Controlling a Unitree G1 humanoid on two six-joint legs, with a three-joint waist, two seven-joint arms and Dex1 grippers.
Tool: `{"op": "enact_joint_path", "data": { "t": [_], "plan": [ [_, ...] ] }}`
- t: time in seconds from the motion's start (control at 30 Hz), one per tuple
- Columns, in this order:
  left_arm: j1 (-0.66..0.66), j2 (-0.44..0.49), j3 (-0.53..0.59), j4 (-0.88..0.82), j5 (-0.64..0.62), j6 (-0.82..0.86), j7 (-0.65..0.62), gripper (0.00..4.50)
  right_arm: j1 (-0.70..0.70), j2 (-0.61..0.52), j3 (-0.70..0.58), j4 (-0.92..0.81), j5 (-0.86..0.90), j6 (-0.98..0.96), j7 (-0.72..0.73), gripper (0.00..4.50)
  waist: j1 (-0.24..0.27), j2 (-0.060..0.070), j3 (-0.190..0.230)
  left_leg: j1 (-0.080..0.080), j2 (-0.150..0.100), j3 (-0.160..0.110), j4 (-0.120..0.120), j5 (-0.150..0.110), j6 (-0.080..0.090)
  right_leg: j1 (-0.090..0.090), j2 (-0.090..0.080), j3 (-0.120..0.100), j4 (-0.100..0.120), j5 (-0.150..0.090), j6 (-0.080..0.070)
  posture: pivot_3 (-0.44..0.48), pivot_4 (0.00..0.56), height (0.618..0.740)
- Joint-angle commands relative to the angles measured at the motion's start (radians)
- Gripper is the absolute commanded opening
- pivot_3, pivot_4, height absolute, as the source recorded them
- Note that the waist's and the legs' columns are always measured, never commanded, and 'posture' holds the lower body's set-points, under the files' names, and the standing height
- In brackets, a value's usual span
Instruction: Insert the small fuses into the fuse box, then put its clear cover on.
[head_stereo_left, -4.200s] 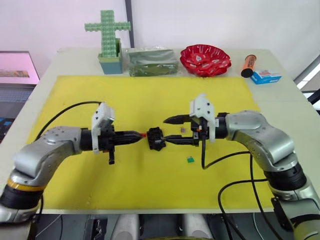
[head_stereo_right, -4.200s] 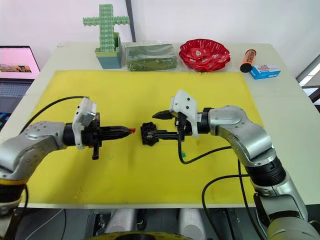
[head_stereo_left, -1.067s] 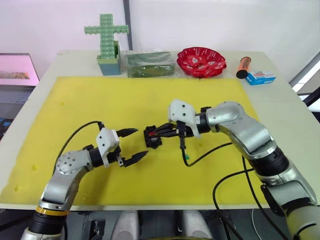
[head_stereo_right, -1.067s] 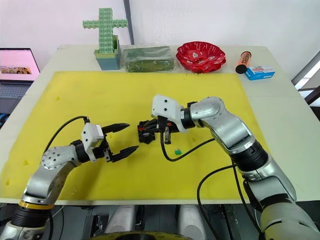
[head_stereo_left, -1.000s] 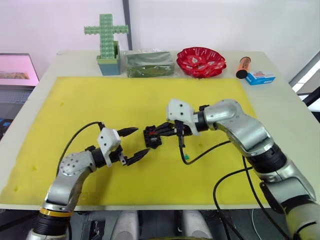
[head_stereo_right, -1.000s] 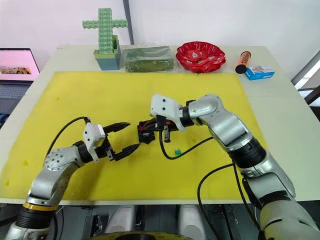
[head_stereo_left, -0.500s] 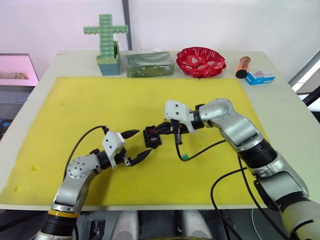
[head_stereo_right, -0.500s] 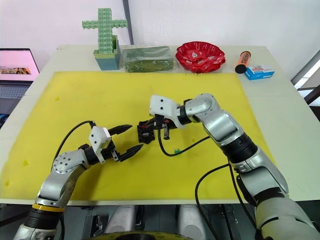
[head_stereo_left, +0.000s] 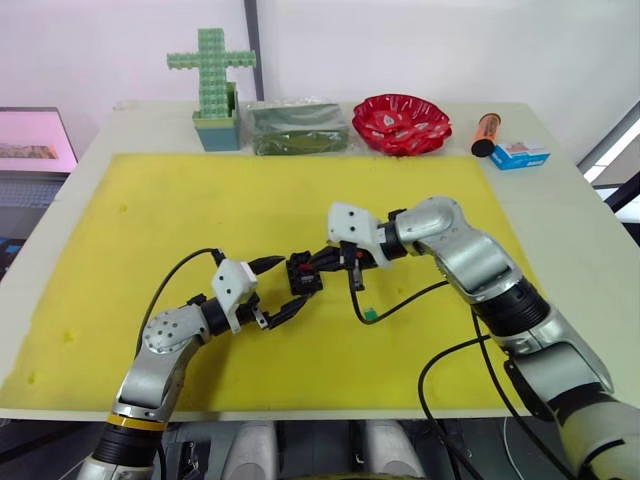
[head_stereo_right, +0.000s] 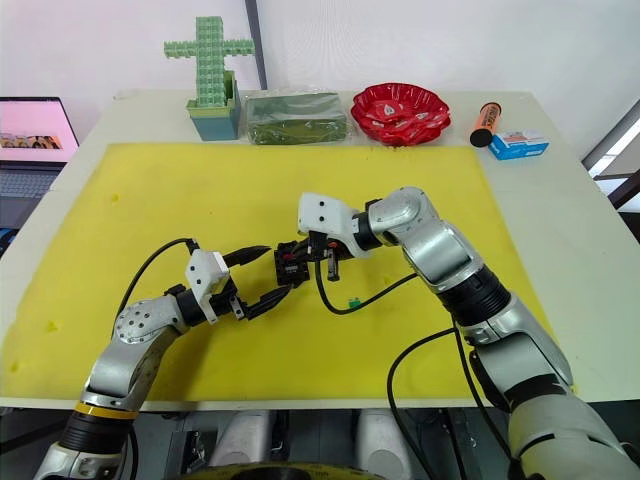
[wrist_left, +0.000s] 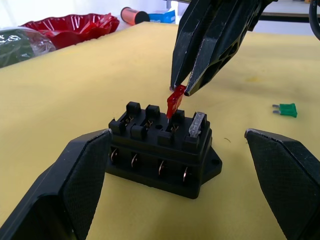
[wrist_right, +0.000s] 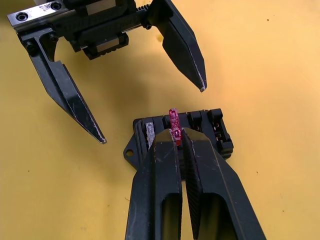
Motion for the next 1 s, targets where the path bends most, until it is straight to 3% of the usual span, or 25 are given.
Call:
{"op": "enact_joint_path", "data": {
  "t": [0.03,1.0],
  "plan": [
    [0.002,-0.001,-0.01,-0.037,0.0,-0.017,0.006,4.48,-0.025,0.009,-0.004,-0.006,-0.012,-0.021,0.008,0.0,0.0,0.0,0.0,0.0,0.0,0.0,0.0,0.0,0.0,0.0,0.0,0.0,0.0,0.0,0.0,0.0,0.15,0.74],
    [0.013,0.005,-0.01,-0.077,-0.006,0.021,0.025,4.48,-0.038,0.045,0.0,0.089,-0.075,-0.105,0.058,0.0,0.0,0.0,0.0,0.0,0.0,0.0,0.0,0.0,0.0,0.0,0.0,0.0,0.0,0.0,0.0,0.0,0.15,0.74]
  ]
}}
